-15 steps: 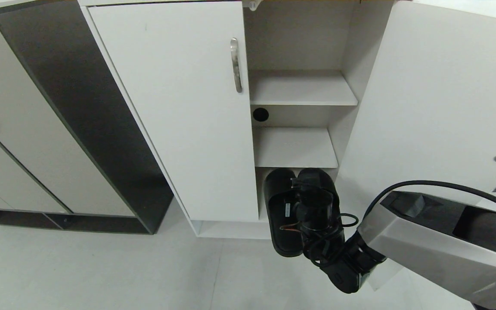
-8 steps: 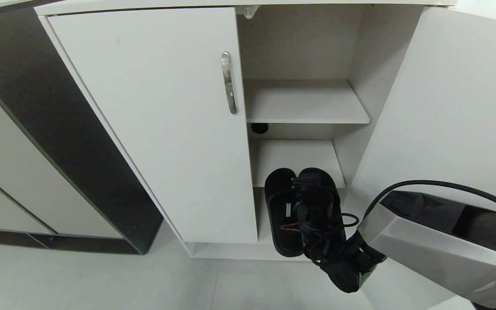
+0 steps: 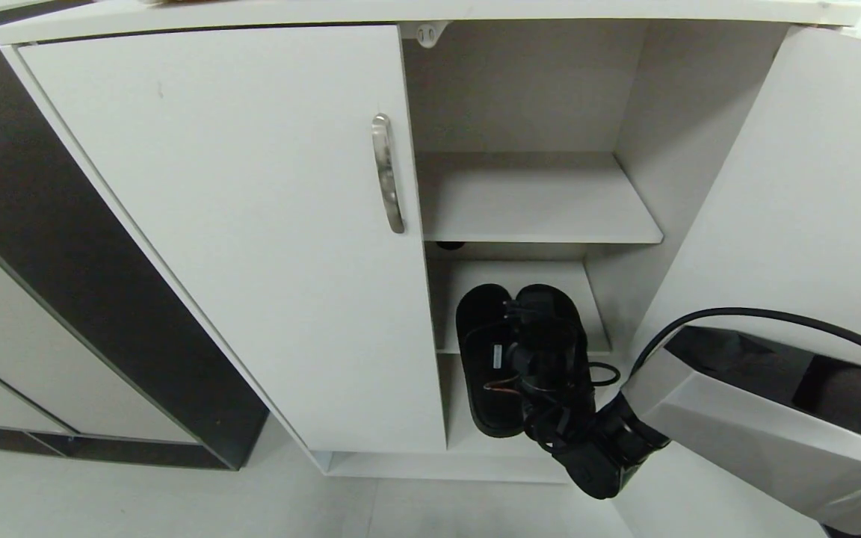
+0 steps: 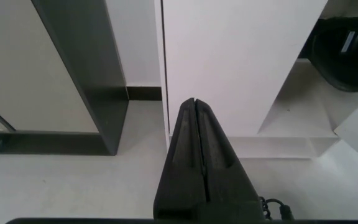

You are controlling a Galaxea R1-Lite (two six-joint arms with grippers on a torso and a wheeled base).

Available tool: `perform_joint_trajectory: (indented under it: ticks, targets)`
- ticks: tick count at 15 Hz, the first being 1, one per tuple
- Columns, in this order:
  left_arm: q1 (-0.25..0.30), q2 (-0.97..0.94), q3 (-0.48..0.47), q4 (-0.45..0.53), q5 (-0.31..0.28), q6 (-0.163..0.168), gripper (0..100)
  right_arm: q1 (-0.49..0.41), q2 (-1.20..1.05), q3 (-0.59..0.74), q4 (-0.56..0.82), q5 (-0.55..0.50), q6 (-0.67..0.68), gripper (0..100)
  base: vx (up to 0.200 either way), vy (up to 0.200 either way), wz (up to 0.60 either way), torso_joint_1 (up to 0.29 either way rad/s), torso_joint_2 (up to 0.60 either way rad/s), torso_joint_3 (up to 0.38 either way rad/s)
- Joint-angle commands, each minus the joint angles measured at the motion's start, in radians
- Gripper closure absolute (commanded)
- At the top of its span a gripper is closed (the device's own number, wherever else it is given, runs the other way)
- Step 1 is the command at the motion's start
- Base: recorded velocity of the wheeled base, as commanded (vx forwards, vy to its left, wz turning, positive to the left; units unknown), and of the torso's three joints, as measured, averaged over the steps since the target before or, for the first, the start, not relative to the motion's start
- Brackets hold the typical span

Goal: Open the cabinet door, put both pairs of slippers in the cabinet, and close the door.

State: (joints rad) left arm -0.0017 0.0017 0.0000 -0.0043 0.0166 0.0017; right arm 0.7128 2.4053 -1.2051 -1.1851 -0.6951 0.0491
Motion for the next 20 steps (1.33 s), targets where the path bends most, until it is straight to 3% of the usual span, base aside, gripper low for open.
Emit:
perform_joint_trajectory:
  ticks: [1,6,15,20]
  targets:
    - [0.000,0.001,0.000,0.000,0.000,0.000,100,-0.029,0.018,-0.050,0.028,0.003,0.001,100,0.000,0.000,0.00,0.000,0.00,0.000]
    - [0.000,0.001,0.000,0.000,0.000,0.000,100,-0.104,0.097,-0.232,0.168,0.016,0.006,100,0.000,0.000,0.00,0.000,0.00,0.000]
    - [0.000,0.001,0.000,0.000,0.002,-0.002,100,-0.164,0.276,-0.795,0.542,0.035,0.008,100,0.000,0.000,0.00,0.000,0.00,0.000]
    - [0.000,0.000,0.000,0.000,0.000,0.000,100,-0.177,0.288,-0.795,0.585,0.062,0.009,100,0.000,0.000,0.00,0.000,0.00,0.000]
